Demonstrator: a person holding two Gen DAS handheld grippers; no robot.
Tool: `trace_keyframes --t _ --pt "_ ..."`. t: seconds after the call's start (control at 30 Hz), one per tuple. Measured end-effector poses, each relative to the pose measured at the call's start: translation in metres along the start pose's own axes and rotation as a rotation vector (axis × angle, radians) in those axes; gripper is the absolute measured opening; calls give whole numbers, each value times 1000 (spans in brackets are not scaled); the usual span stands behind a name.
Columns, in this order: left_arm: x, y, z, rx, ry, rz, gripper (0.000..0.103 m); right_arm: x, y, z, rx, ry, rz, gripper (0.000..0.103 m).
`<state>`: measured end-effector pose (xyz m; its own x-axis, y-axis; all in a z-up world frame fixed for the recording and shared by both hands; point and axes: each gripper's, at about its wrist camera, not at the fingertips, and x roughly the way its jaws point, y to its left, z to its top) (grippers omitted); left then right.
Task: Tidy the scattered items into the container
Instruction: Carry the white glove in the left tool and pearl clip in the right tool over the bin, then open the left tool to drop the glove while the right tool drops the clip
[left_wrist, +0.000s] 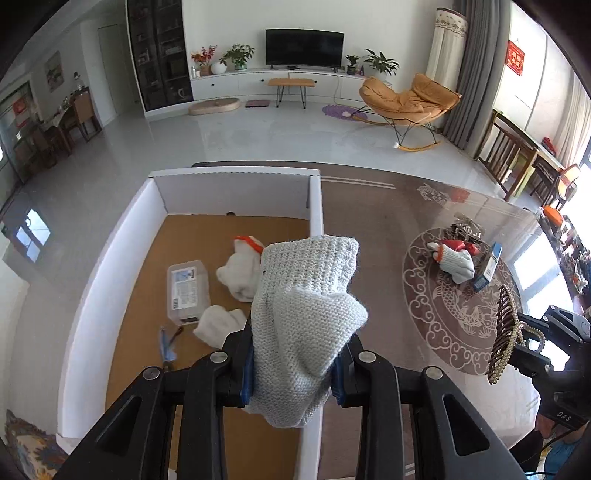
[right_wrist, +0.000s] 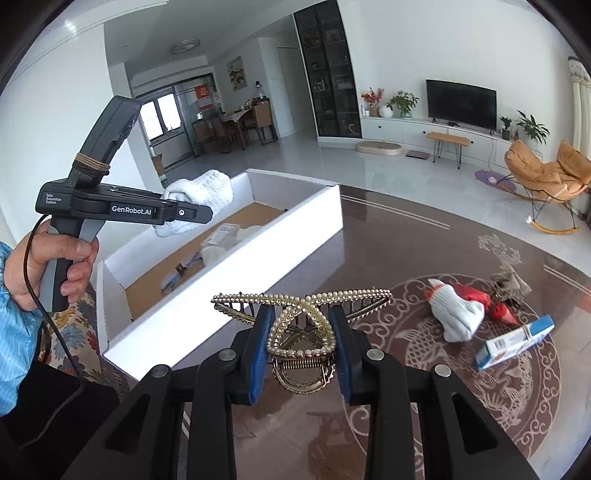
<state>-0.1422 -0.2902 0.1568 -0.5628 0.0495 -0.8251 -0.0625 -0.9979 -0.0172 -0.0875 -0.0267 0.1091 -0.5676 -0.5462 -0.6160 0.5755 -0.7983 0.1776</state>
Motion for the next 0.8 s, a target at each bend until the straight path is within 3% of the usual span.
trace_keyframes --t 0.1,0.17,0.27,0.33,0.37,0.4,0.43,0.47,0.5,0.7,0.8 --pt "1 79 -32 -131 23 85 31 45 72 38 -84 9 126 31" --pt "13 117 -61 -233 52 90 31 82 119 50 -145 52 198 31" --pt "44 142 -91 -249 162 104 32 144 176 46 -217 156 279 31" --pt "54 151 -102 -265 176 124 38 181 202 35 -254 257 308 32" --pt "57 156 -105 -286 180 120 45 197 211 28 -271 303 282 34" --pt "59 157 -108 -295 181 127 50 208 217 21 -282 334 261 47" --pt "61 157 -109 -289 178 153 64 216 221 16 -291 353 256 59" --pt "63 158 -109 -273 174 177 80 218 220 8 -300 365 255 65" --pt "64 158 -109 -258 167 190 84 219 221 4 -309 378 254 65" --pt "82 159 -114 -215 193 196 85 216 223 -7 -374 353 179 65" --pt "79 161 -114 -197 157 195 85 207 222 -6 -371 310 141 65"
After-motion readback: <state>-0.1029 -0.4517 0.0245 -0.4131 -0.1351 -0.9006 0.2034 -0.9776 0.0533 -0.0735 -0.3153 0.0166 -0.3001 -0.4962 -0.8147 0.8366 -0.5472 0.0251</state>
